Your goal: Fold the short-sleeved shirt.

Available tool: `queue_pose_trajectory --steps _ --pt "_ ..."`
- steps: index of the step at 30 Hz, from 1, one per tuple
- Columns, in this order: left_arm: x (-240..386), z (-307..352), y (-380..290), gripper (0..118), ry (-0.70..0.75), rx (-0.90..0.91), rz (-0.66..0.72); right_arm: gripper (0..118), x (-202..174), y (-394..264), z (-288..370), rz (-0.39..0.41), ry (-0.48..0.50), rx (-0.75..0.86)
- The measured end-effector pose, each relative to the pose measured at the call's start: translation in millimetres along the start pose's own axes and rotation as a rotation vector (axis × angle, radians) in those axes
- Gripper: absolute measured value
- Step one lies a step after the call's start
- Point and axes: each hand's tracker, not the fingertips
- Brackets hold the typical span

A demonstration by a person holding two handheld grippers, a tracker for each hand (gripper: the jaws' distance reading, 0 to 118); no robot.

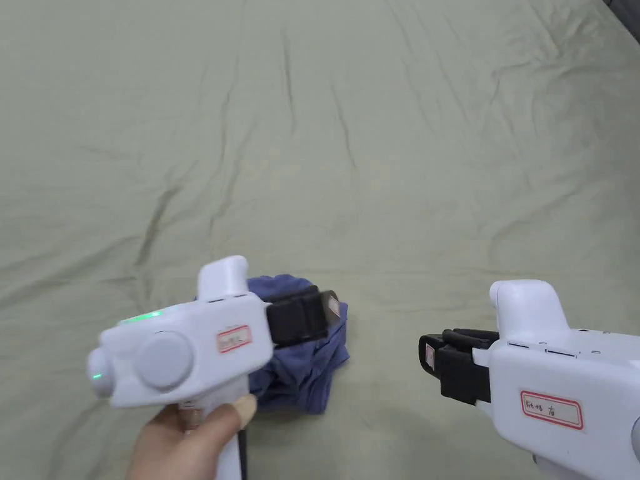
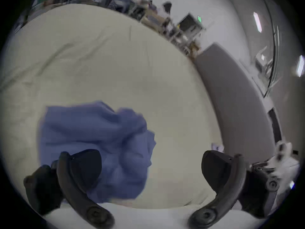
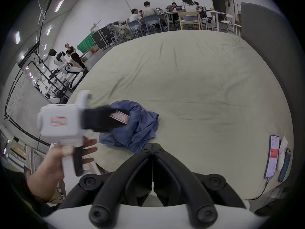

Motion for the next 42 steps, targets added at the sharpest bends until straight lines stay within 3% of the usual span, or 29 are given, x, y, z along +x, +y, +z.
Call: queue_pose_trajectory --steps 4,5,6,7,8,10,12,14,16,20,24,29,32,35,37,39,40,41,42 --pt "-20 31 21 118 0.089 0.064 0.027 3 3 1 -6 0.000 -0.004 -0.001" --pt "-22 26 23 117 0.182 0.016 -0.016 3 0 2 -8 0.006 -0.003 -0.006" --pt "-20 20 25 84 0.263 -0.016 -0.069 3 -2 2 -9 0.015 0.001 -0.013" --pt "-18 10 23 28 0.284 -0.061 -0.161 3 -5 2 -10 0.024 0.007 -0.015" --pt "-15 -2 19 3 0.288 -0.083 -0.208 3 -8 2 -11 0.032 0.016 -0.017" --pt "-9 -32 0 3 0.337 -0.136 -0.261 3 -14 2 -12 0.046 0.032 -0.020" --pt "0 -66 -19 3 0.254 -0.216 -0.282 3 -17 3 -13 0.053 0.038 -0.022" --pt "16 -88 -33 3 0.291 -0.193 -0.304 3 -17 4 -13 0.056 0.035 -0.025" --pt "35 -94 -41 3 0.330 -0.120 -0.400 3 -17 5 -13 0.053 0.027 -0.029" --pt "48 -94 -50 3 0.321 -0.029 -0.364 3 -14 7 -12 0.057 0.009 -0.030" --pt "46 -109 -59 3 0.301 -0.147 -0.444 3 -11 11 -11 0.052 0.016 -0.013" --pt "30 -63 -36 3 -0.041 -0.169 -0.150 3 -9 23 -9 0.058 0.063 0.028" --pt "22 -1 -21 3 0.050 -0.138 -0.251 3 -10 35 -24 0.036 0.158 0.023" --pt "-35 37 -9 3 0.018 -0.081 -0.048 3 -17 43 -66 0.048 0.337 -0.048" --pt "-74 56 0 3 0.031 -0.043 0.026 3 -14 42 -111 0.005 0.456 -0.082" --pt "-109 67 9 3 0.000 -0.032 0.057 3 -4 36 -156 -0.074 0.456 -0.172" --pt "-121 70 11 7 -0.035 -0.046 0.091 3 4 29 -179 -0.109 0.389 -0.228" --pt "-126 70 11 37 -0.065 -0.032 0.125 3 12 23 -197 -0.117 0.306 -0.286" --pt "-128 68 11 104 -0.071 -0.018 0.139 3 20 15 -213 -0.116 0.240 -0.333"
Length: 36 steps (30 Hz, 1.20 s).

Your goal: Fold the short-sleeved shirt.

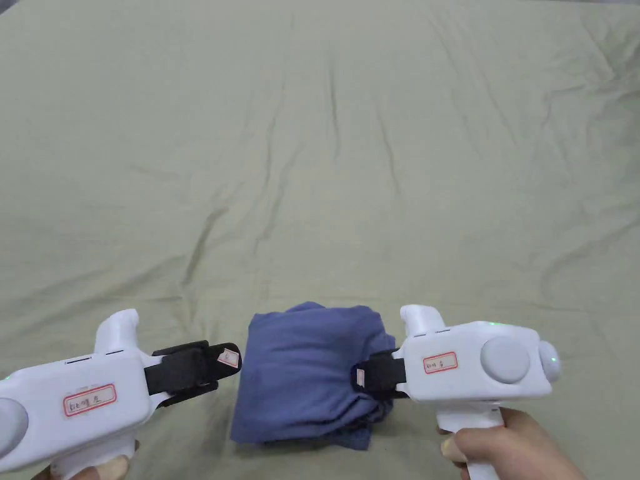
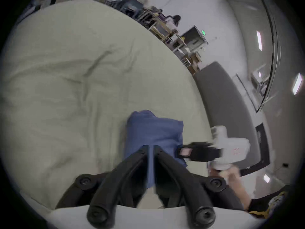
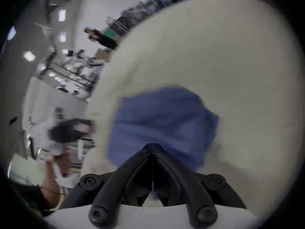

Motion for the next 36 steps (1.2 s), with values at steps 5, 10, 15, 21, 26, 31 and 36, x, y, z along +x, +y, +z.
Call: queue_pose_trajectory --steps 5,10,15,21,26,31,36 --pt "17 -27 19 118 -0.005 -0.107 -0.055 3 43 -7 3 -0.196 0.224 0.047" --pt "-8 -112 -24 118 0.069 -0.318 -0.158 3 34 -8 9 -0.105 0.188 0.046" --pt "42 -115 -28 43 0.112 -0.220 -0.158 3 44 -8 8 -0.133 0.215 0.054" --pt "24 -75 3 38 -0.009 -0.274 -0.121 3 9 -15 33 -0.086 0.298 0.078" --pt "0 -5 46 38 -0.012 -0.208 -0.057 3 -35 -18 84 0.021 0.455 0.191" --pt "-75 72 106 38 0.163 -0.164 -0.001 3 -45 -26 123 0.079 0.411 0.269" --pt "-127 121 132 38 0.360 -0.193 0.016 3 -38 -41 138 0.053 0.363 0.302"
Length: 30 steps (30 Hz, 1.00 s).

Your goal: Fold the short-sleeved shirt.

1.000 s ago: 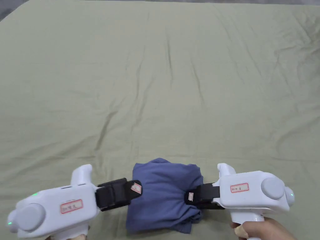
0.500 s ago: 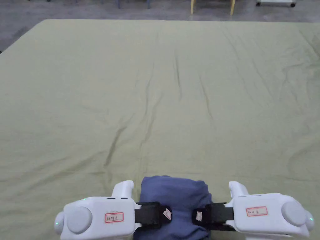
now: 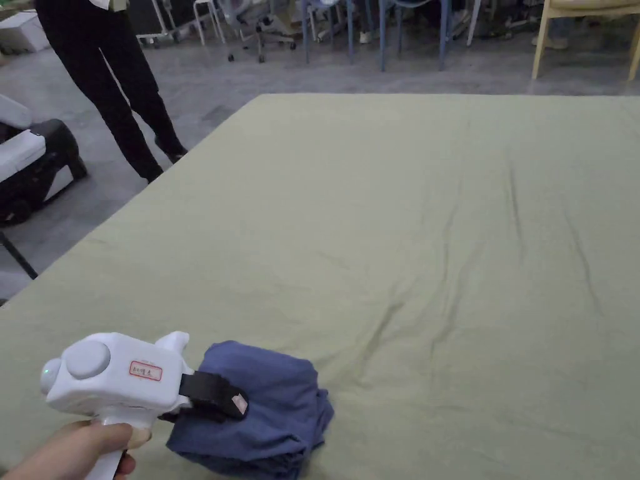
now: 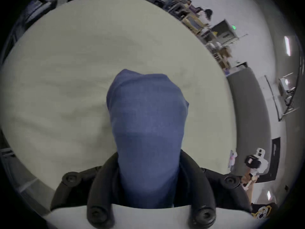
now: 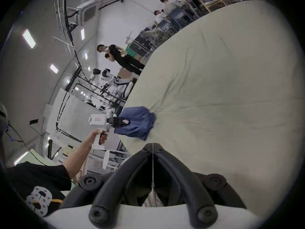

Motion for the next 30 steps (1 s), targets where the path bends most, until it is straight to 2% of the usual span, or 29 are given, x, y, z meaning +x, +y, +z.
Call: queue_pose_trajectory --steps 3,5,6,8,9,10,11,12,13,17,18,19,20,21,22,24,27,28,30 --pt "-27 1 3 38 -0.001 -0.001 0.030 3 5 -11 7 -0.014 -0.033 0.004" --pt "-45 -4 3 38 0.069 0.002 0.028 3 8 -16 10 -0.035 -0.049 -0.002" --pt "-51 -7 -1 38 0.181 0.022 0.076 3 9 -17 11 -0.044 -0.064 -0.004" --pt "-50 -16 -12 38 0.177 0.029 0.080 3 11 -20 15 -0.048 -0.083 -0.001" --pt "-46 -23 -18 64 0.208 0.023 0.086 3 11 -19 17 -0.046 -0.092 0.004" --pt "-39 -27 -18 105 0.388 0.022 0.027 3 10 -18 19 -0.043 -0.109 0.010" --pt "-35 -32 -19 118 0.519 -0.015 -0.037 3 9 -17 22 -0.033 -0.141 0.016" --pt "-39 -24 -20 118 0.510 0.060 -0.109 3 8 -15 23 -0.016 -0.174 0.017" --pt "-33 -18 -19 118 0.449 0.081 -0.100 3 7 -14 25 0.005 -0.210 0.016" --pt "-21 21 2 118 0.292 0.176 0.014 3 2 -8 32 0.044 -0.287 0.030" --pt "-12 33 7 113 0.255 0.200 0.025 3 1 -5 35 0.041 -0.299 0.038" --pt "5 49 13 94 0.186 0.230 0.003 3 -1 1 38 0.044 -0.319 0.050" --pt "40 61 15 51 0.178 0.285 -0.053 3 -3 6 43 0.054 -0.346 0.069" --pt "65 77 21 0 0.233 0.357 -0.145 3 -6 14 50 0.071 -0.387 0.098" --pt "93 87 24 0 0.322 0.416 -0.238 3 -11 24 58 0.097 -0.436 0.126" --pt "166 129 23 0 0.373 0.562 -0.334 3 -22 48 75 0.138 -0.519 0.197" --pt "254 166 22 0 0.247 0.744 -0.352 3 -50 89 103 0.199 -0.649 0.371" --pt "251 152 37 0 0.268 0.799 -0.372 3 -63 103 111 0.226 -0.701 0.424" --pt "299 156 40 0 0.316 0.887 -0.405 3 -89 124 123 0.282 -0.802 0.532"
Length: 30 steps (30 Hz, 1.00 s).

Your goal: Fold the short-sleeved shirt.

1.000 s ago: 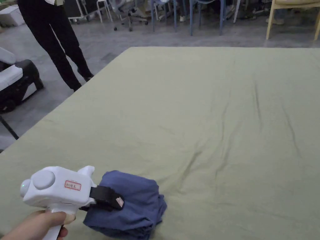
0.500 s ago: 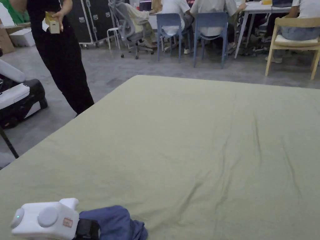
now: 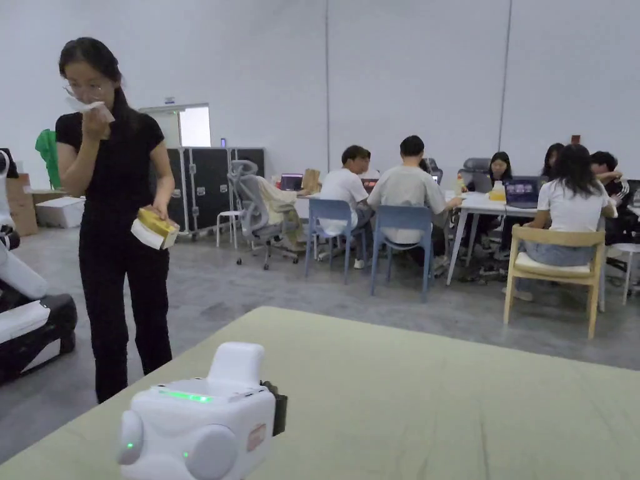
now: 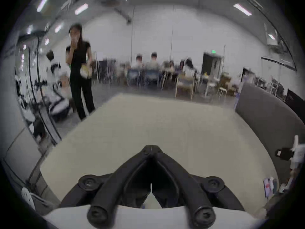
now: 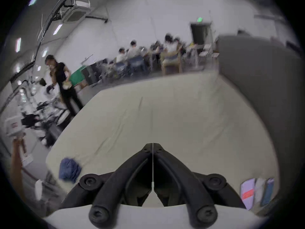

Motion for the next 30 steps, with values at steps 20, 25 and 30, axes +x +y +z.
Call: queue_pose_trajectory --steps 20,25,30 --pt "173 59 36 0 -0.075 0.278 -0.030 3 -27 74 56 0.083 -0.166 0.324" --pt "162 61 36 0 -0.065 0.258 -0.024 3 -34 82 65 0.083 -0.165 0.349" --pt "152 60 32 0 -0.056 0.254 -0.028 3 -43 85 71 0.103 -0.185 0.369"
